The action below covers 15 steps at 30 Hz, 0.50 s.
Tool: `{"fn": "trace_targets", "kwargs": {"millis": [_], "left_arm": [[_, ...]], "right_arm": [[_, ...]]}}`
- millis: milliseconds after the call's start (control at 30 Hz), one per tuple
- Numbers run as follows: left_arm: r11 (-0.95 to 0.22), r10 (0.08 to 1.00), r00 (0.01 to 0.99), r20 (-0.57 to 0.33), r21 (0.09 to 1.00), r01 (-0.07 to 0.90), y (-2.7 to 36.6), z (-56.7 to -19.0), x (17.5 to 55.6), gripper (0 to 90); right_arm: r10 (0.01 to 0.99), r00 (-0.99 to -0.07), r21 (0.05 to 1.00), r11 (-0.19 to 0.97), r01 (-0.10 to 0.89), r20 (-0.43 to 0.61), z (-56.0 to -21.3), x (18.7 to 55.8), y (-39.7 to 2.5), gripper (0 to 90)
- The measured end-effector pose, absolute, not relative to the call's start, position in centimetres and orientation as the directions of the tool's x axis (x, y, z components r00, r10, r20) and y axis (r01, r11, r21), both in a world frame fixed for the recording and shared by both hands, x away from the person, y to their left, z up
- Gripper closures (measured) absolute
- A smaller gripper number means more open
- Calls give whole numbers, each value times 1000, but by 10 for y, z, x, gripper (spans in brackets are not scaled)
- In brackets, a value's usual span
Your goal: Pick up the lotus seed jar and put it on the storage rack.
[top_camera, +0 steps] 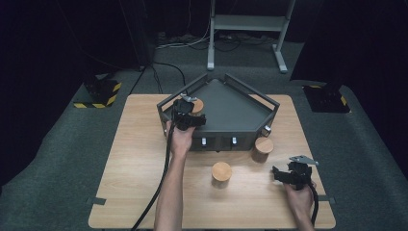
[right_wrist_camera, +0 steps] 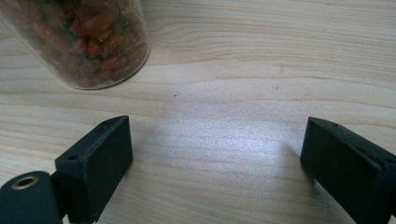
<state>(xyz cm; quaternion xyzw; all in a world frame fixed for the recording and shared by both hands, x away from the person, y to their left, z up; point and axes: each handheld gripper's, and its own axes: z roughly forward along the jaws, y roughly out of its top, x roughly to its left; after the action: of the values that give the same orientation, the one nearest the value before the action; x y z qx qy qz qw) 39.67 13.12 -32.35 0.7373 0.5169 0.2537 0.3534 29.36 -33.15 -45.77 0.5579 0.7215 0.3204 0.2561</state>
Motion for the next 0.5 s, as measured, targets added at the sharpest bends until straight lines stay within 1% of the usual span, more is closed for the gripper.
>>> {"fn": "trace_targets", "kwargs": {"millis": [367, 400, 433, 467, 500], "left_arm": [[-208, 944, 329, 8, 788, 580, 130, -325, 394, 249], [-211, 945, 328, 11, 785, 583, 130, -325, 394, 227], [-209, 945, 327, 7, 783, 586, 130, -325, 394, 144], [-208, 945, 328, 5, 784, 585, 131, -325, 393, 144], [-195, 946, 325, -4, 793, 577, 133, -325, 389, 99]], "right_arm": [[969, -246, 748, 173, 641, -12, -458, 294, -331, 84], [969, -246, 748, 173, 641, -13, -458, 294, -331, 84], [969, -246, 748, 173, 641, -13, -458, 294, -331, 84], [969, -246, 748, 173, 641, -13, -458, 294, -331, 84], [969, -246, 748, 173, 641, -13, -458, 294, -331, 84]]}}
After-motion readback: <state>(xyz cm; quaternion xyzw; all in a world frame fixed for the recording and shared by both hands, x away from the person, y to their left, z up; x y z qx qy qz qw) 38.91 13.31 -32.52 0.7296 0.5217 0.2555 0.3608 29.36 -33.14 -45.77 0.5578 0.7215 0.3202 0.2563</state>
